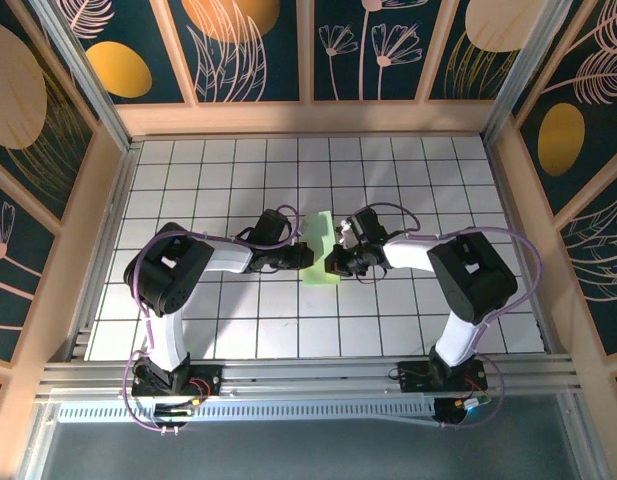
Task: Fold a paper plane with a square sheet of paper (fold left side to right side)
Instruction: Hold the square sheet of paper at the center of the table, then fold the triangle a second time at the center of the table.
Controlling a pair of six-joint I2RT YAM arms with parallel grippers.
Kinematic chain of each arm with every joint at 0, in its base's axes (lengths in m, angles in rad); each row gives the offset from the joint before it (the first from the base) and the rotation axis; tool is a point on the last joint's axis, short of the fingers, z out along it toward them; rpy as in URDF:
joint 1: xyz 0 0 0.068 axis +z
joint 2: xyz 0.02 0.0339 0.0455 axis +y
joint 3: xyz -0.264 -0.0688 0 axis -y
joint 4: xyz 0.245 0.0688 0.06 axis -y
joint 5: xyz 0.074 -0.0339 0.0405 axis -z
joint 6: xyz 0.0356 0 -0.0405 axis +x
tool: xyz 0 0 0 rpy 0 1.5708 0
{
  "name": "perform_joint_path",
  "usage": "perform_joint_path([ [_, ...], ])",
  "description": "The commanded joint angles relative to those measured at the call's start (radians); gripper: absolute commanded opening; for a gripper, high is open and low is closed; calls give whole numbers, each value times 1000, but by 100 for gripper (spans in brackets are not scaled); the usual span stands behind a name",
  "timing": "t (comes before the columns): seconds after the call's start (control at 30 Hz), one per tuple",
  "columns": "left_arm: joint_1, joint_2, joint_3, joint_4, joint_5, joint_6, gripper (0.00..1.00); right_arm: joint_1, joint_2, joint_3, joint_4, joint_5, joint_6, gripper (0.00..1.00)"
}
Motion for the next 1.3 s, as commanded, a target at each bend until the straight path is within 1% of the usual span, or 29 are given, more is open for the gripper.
perform_joint_path([
  [0.0,-2,-16,25,-50,-49,-37,0,5,27,-21,-31,49,-12,0],
  [0.17,21,-20,50,-7,-25,-71,0,4,44,-24,-75,107,-40,0],
  [0.33,40,26,79,12,-13,-74,0,2,68,-5,-114,145,-62,0],
  [0.53,54,73,88,23,-23,-67,0,-3,84,4,-136,164,-80,0],
  [0.7,59,98,139,-27,-80,-39,0,-9,88,-1,-149,182,-92,0],
  [1.0,87,128,158,-48,-139,-55,0,-10,93,-11,-162,201,-111,0],
  [1.27,127,185,259,-95,-184,-51,0,-10,96,-14,-161,201,-115,0],
])
